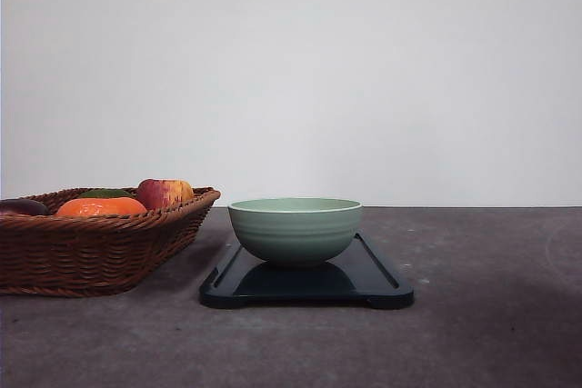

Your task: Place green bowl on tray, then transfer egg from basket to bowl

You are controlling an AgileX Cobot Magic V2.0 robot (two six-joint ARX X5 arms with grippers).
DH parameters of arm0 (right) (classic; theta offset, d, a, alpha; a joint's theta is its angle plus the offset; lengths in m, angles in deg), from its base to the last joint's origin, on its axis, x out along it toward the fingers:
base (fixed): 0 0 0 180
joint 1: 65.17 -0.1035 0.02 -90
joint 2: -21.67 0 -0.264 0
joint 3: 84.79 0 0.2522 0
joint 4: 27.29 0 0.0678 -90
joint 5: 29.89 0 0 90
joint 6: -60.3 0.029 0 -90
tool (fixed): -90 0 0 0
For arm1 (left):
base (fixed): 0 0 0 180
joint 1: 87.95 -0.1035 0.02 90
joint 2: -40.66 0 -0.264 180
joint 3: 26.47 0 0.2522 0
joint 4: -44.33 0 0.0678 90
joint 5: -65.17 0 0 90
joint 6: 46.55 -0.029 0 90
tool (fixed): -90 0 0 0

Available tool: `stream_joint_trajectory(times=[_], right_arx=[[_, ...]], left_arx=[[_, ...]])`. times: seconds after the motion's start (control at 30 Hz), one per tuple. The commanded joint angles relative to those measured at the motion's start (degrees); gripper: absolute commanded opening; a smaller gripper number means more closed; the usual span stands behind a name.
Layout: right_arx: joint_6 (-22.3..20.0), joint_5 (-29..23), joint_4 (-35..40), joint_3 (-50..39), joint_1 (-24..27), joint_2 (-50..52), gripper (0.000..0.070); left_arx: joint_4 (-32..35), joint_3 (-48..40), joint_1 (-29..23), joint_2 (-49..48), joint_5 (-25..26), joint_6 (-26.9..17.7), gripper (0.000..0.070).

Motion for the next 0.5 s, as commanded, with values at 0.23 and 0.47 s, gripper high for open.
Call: stream_joint_trajectory(times=[0.23,0.47], right_arx=[[1.0,-0.1,0.4,-0.3,0.0,0.0,0.0015],[1.0,-0.1,0.4,-0.3,0.0,0.0,0.0015]], left_arx=[[0.6,-1.0,0.0,-0.1,-0.1,0.2,0.0013],[0.6,-1.0,0.0,-0.1,-0.1,0.2,0.0013]])
